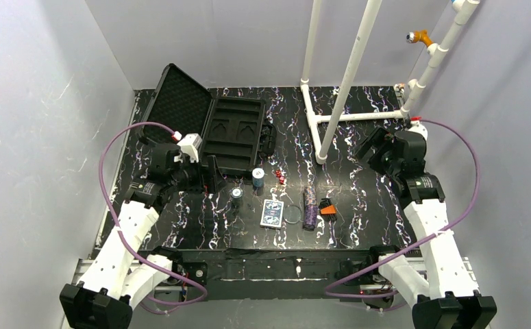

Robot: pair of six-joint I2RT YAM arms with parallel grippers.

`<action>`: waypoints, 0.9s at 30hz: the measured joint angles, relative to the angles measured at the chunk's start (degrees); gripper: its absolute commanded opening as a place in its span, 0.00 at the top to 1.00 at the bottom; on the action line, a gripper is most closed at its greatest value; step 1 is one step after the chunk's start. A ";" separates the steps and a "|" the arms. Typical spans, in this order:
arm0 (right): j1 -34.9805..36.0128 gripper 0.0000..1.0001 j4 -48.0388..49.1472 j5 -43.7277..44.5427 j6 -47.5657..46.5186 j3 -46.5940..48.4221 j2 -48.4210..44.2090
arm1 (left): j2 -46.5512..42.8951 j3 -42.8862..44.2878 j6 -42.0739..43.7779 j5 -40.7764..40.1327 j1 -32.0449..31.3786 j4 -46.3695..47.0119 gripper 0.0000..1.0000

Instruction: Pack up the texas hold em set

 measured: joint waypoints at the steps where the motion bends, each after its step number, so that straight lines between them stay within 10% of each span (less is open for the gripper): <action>1: 0.00 0.00 -1.09 -0.52 0.68 -0.81 -0.74 | 0.15 0.00 0.04 -0.07 -0.44 -0.04 0.06; 11: 3.08 0.00 -9.66 -5.79 6.69 -9.66 -0.31 | 0.24 0.00 0.28 -1.07 -2.62 -1.27 0.07; 27: 38.80 0.04 -10.64 10.75 10.71 -3.48 21.24 | 0.22 0.00 1.03 -2.86 -2.78 -1.77 0.09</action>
